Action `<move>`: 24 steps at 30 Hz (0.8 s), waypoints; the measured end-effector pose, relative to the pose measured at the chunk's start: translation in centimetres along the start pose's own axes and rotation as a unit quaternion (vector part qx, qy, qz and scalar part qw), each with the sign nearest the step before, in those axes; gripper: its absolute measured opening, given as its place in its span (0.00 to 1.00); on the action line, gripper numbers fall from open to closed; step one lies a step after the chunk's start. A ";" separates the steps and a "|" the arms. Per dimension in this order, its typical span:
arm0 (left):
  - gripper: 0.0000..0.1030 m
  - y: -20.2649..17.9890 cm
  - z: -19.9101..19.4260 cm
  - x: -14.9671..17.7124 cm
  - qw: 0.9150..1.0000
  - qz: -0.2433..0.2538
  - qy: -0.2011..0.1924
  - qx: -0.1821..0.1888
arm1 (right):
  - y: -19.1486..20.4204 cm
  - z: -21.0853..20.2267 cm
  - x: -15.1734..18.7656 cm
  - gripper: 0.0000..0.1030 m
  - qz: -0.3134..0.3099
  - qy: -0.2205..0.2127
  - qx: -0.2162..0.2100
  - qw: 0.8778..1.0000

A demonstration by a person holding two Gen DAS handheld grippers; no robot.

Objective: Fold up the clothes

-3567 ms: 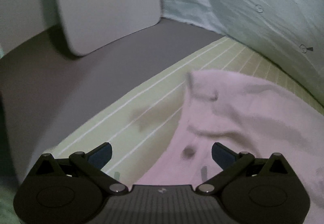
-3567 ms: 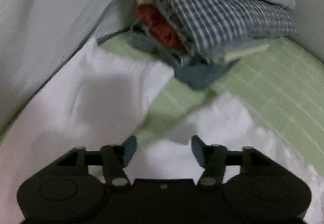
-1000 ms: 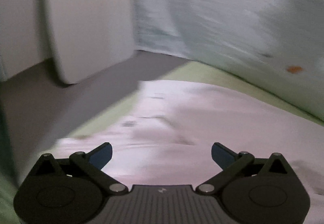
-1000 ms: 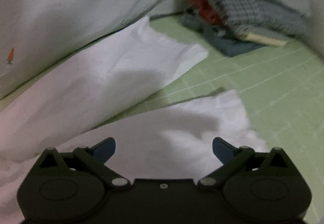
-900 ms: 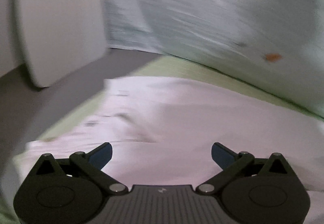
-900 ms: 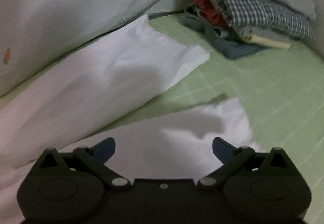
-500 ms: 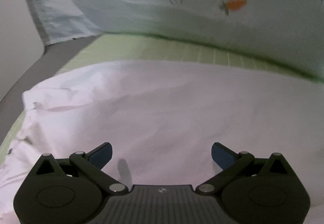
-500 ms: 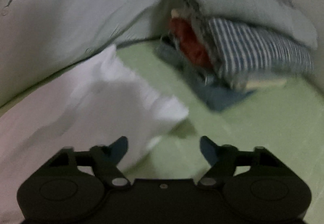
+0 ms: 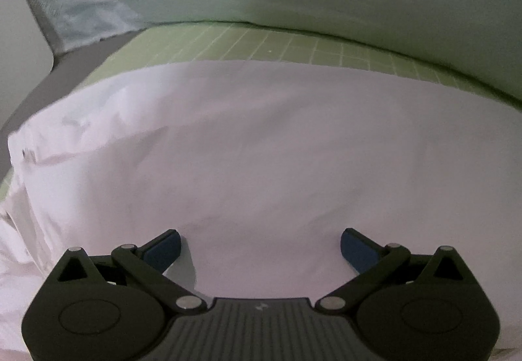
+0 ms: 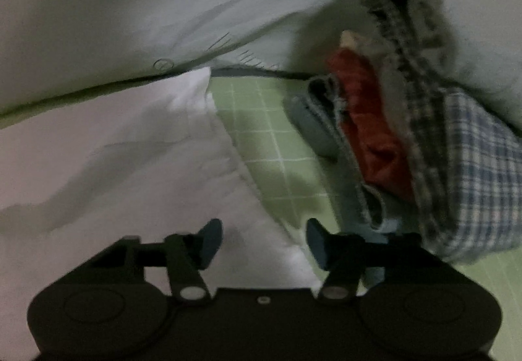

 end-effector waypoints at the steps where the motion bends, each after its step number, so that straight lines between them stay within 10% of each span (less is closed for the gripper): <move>1: 1.00 0.0 -0.1 0.1 1.000 -0.005 0.000 0.002 | 0.0 0.1 0.1 0.48 0.001 0.005 -0.005 1.000; 8: 1.00 0.0 0.1 0.2 1.000 -0.014 0.000 0.006 | -0.1 -1.2 0.1 0.07 0.020 -0.021 -0.041 0.999; 15: 1.00 0.1 0.0 0.1 1.000 -0.014 0.003 0.009 | -2.5 -6.3 -0.9 0.06 0.109 -0.089 -0.048 0.989; 24: 1.00 0.2 0.1 0.1 1.000 -0.015 0.006 0.011 | -3.0 -3.6 3.6 0.10 0.090 -0.006 0.015 0.996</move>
Point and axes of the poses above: each gripper's, at about its wrist camera, not at the fingertips, and z roughly the way its jaws point, y to its left, x to its underside, the point moved 8 cm from there along z, roughly the way its jaws point, and after that the axes turned 2 degrees about x, right-handed, at the moved point
